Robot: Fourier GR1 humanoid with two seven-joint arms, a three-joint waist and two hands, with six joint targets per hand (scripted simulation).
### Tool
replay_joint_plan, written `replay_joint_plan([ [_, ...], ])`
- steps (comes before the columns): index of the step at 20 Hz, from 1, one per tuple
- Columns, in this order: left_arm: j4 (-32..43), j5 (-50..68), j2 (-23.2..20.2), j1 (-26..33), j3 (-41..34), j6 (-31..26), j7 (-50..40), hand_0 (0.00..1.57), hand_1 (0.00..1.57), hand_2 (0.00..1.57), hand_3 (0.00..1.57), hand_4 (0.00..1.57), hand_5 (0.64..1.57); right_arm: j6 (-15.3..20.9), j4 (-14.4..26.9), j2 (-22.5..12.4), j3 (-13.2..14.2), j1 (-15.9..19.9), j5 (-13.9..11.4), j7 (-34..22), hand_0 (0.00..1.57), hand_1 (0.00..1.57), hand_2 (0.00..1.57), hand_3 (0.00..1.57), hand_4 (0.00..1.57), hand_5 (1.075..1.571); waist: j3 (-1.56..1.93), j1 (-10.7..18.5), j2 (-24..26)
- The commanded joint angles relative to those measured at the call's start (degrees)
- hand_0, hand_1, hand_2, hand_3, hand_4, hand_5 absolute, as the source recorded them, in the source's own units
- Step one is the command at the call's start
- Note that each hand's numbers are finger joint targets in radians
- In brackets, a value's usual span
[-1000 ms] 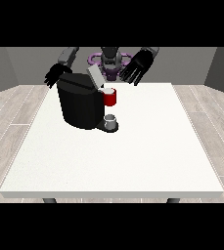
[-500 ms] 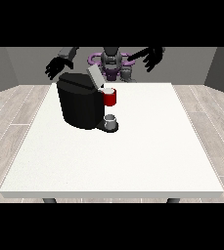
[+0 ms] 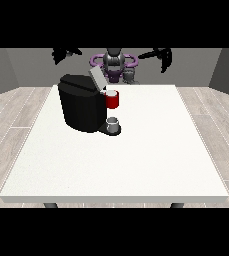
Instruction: Insert the coffee pod into the coffee machine and close the lid
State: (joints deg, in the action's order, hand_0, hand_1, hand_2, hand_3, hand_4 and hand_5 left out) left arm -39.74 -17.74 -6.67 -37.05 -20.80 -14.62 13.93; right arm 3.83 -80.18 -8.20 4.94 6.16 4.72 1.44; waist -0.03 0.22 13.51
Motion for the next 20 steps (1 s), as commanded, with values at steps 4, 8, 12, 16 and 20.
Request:
replay_joint_plan([
  [4,-4.4,5.1,2.2,4.6,-0.5,-3.3,-0.9,0.0,0.0,0.0,0.0,0.0,1.571,-3.9,-2.9,-1.9,0.1,4.1,2.2,-2.2,0.0,0.0,0.0,0.0,0.0,1.571,0.03,4.4,0.4],
  [8,-7.5,7.9,3.7,7.0,-0.6,-4.0,-2.3,0.0,0.0,0.0,0.0,0.14,1.571,-5.8,-3.3,-3.3,-1.6,5.5,0.8,-3.7,0.0,0.0,0.0,0.0,0.0,1.571,0.03,5.7,-0.6],
  [12,-11.9,7.5,5.6,10.6,2.8,-2.1,-0.3,0.0,0.0,0.0,0.0,0.0,1.571,-3.8,-3.1,-1.4,-3.9,9.7,-2.1,-4.1,0.0,0.0,0.0,0.0,0.24,1.571,0.03,7.0,-3.2],
  [16,-19.5,11.2,6.4,14.1,5.3,-1.9,-4.3,0.0,0.0,0.0,0.0,0.11,1.571,-6.5,-2.0,-1.5,-3.8,8.9,-1.7,-2.8,0.0,0.0,0.0,0.0,0.0,1.571,0.04,6.7,-3.7],
  [20,-22.2,14.2,4.0,15.5,4.1,-2.6,-8.5,0.0,0.0,0.0,0.0,0.0,1.571,-6.2,-3.1,0.5,-5.8,11.4,-2.0,-7.1,0.0,0.0,0.0,0.0,0.0,1.571,0.03,5.5,-4.7],
])
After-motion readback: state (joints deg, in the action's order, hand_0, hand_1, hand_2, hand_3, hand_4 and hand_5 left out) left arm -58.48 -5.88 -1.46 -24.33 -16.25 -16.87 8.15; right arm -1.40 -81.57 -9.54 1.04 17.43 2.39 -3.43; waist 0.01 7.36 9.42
